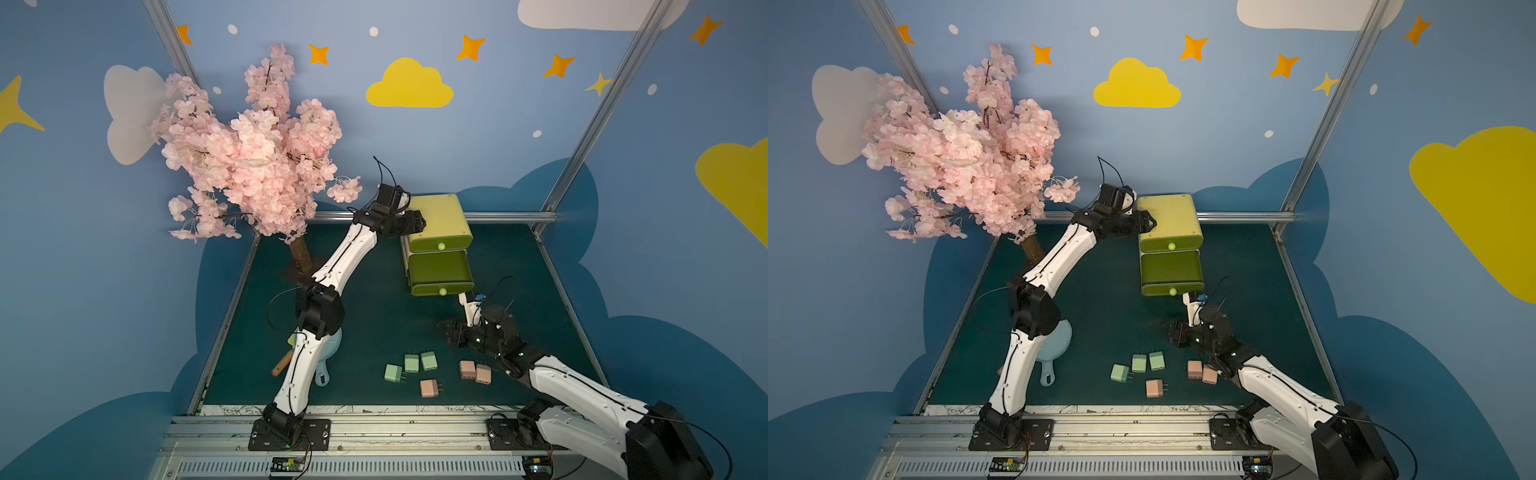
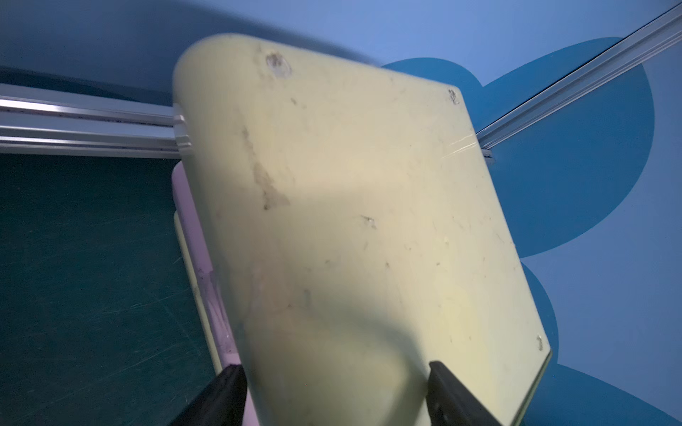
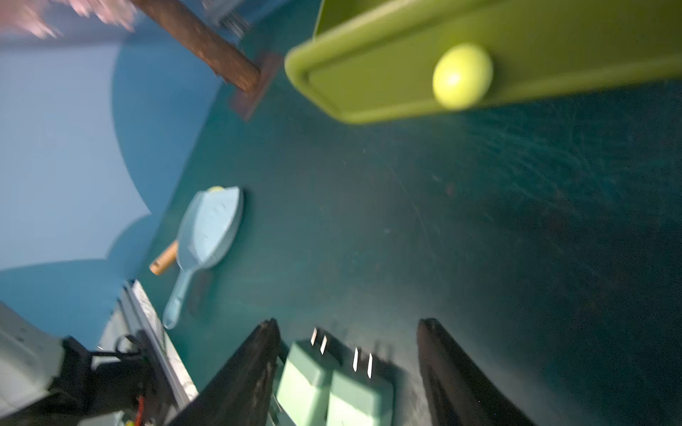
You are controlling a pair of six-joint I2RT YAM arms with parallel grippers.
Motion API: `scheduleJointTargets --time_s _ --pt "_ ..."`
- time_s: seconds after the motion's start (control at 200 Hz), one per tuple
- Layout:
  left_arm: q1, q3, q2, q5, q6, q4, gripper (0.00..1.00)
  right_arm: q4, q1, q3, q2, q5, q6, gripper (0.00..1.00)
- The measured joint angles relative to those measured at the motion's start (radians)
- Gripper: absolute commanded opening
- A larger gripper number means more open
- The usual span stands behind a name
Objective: Place the plugs into the drawer by color
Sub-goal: Pick up the plug from the center of the board.
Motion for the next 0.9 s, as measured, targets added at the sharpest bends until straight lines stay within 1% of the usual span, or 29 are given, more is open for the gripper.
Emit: scheduleJointTargets --time_s 0.17,0.24,0.33,0.581,0.746,0.901 --pt "0.000 0.000 0.000 0.000 0.000 0.000 0.78 -0.285 0.220 0.087 0.019 0.177 -0.006 0.64" --pt "0.000 0.000 0.000 0.000 0.000 0.000 0.78 -0.358 0.297 0.129 0.068 0.232 -0.003 0.65" --pt "-0.001 0.000 0.000 0.000 0.000 0.000 0.78 -0.422 0.354 0.181 0.151 0.274 0.002 0.67" --pt "-0.005 -0.006 0.000 -0.001 0.000 0.006 0.78 -0.506 0.378 0.309 0.346 0.316 -0.008 0.69" --pt "-0.006 -0.006 -0.001 -0.004 0.000 0.008 0.79 -0.521 0.378 0.361 0.439 0.321 -0.014 0.65" --pt "-0.007 -0.006 -0.001 -0.004 0.001 0.008 0.79 -0.529 0.378 0.367 0.496 0.322 -0.012 0.61"
